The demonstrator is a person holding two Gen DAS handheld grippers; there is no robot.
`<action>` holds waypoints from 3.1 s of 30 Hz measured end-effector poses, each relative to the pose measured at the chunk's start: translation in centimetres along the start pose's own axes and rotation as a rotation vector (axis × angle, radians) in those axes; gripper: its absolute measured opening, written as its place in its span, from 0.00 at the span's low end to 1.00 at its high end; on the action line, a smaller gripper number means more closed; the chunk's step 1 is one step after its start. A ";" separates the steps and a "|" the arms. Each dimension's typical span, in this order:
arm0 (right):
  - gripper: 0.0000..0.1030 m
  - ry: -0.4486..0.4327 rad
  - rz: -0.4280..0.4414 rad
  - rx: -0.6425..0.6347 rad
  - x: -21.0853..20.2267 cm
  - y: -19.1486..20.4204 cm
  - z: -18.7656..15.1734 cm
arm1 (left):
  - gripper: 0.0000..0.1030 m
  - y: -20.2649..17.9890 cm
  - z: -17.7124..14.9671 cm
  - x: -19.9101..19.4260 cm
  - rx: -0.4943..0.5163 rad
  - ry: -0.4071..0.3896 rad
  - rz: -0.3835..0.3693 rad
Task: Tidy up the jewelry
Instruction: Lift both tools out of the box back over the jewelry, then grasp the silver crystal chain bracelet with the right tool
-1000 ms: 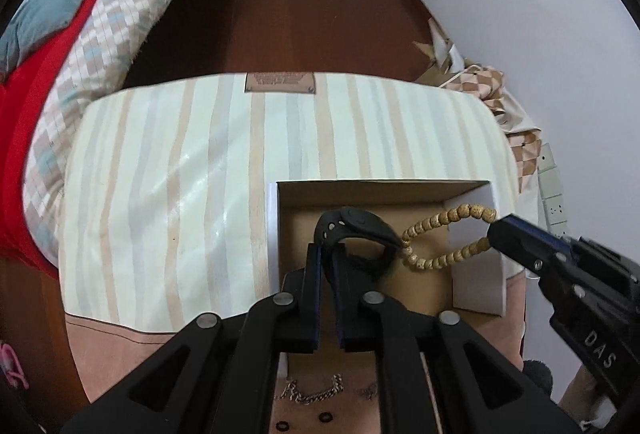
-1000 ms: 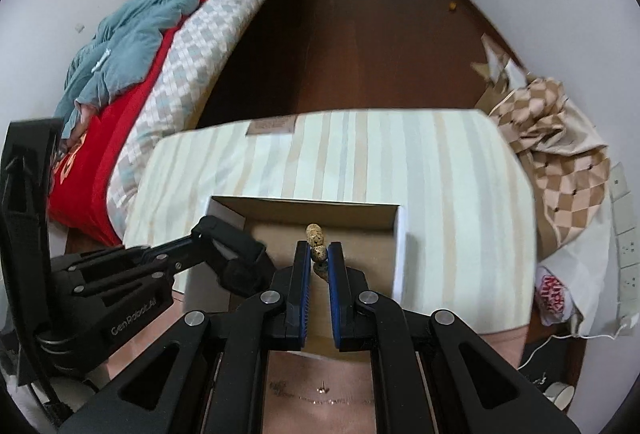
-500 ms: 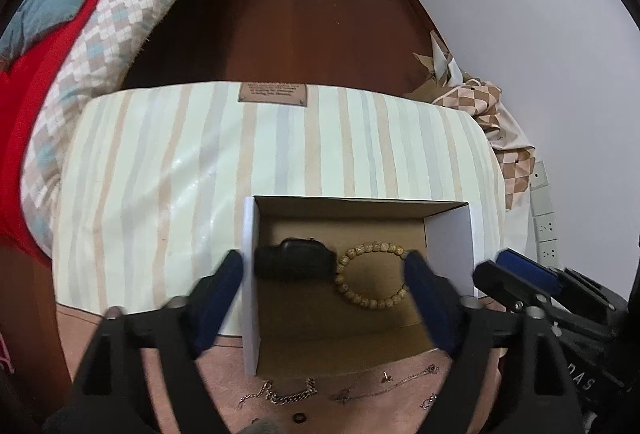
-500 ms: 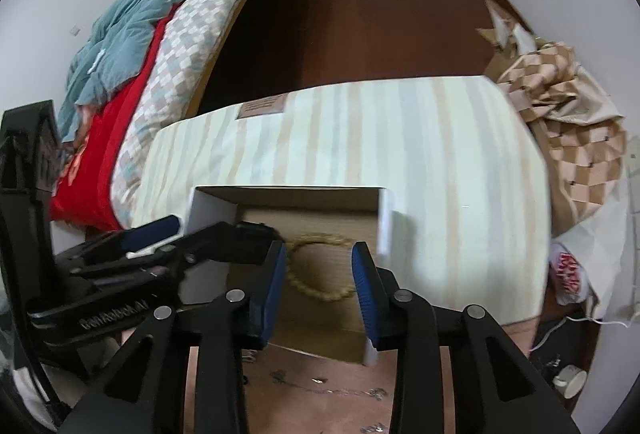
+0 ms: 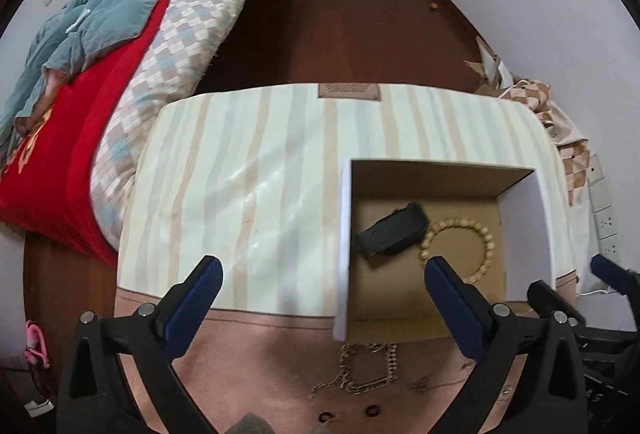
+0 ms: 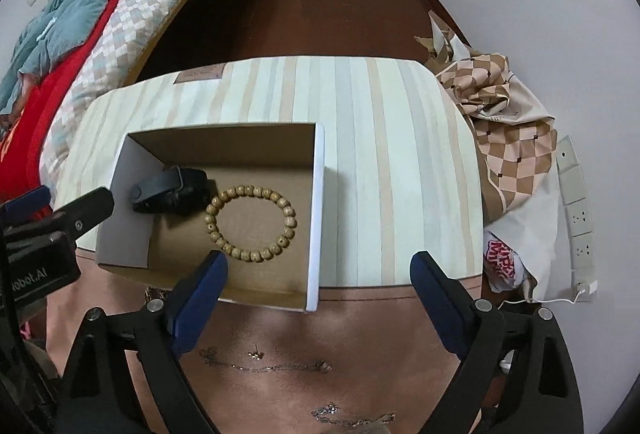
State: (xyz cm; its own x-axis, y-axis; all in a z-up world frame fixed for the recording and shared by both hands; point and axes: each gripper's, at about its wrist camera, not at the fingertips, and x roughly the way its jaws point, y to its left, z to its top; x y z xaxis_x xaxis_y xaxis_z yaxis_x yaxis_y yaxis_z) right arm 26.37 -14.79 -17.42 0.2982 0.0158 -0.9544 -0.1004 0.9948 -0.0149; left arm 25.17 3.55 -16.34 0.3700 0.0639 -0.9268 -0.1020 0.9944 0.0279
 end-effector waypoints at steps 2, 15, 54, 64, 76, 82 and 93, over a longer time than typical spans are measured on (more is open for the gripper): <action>0.96 -0.005 -0.011 -0.008 0.0 0.5 -0.2 | 1.00 0.2 -0.5 -0.1 -0.004 0.000 0.007; 0.96 -0.062 -0.031 -0.013 -3.1 1.2 -1.3 | 1.00 1.3 -2.3 -4.6 -0.025 -0.078 0.020; 0.94 -0.139 0.004 0.249 -6.2 -6.1 -16.5 | 1.00 1.9 -14.5 -5.9 -0.040 -0.171 0.132; 0.66 -0.082 -0.024 0.190 0.8 -5.8 -18.0 | 1.00 2.6 -16.7 -1.2 -0.051 -0.058 0.178; 0.65 -0.066 -0.072 0.255 1.5 -7.5 -19.6 | 1.00 1.4 -16.7 0.0 -0.037 -0.039 0.156; 0.15 -0.132 -0.037 0.262 0.9 -7.4 -20.5 | 1.00 1.6 -16.9 0.5 -0.047 -0.022 0.151; 0.00 -0.255 0.116 0.259 -2.8 -5.5 -19.6 | 1.00 4.7 -16.6 0.3 -0.126 0.003 0.123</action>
State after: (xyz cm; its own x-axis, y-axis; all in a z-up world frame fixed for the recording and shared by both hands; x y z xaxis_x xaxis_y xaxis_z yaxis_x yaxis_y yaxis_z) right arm 7.46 -22.24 -20.50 0.5292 0.1215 -0.8398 0.0862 0.9769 0.1957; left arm 9.44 6.86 -22.74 0.3446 0.1841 -0.9205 -0.2612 0.9607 0.0943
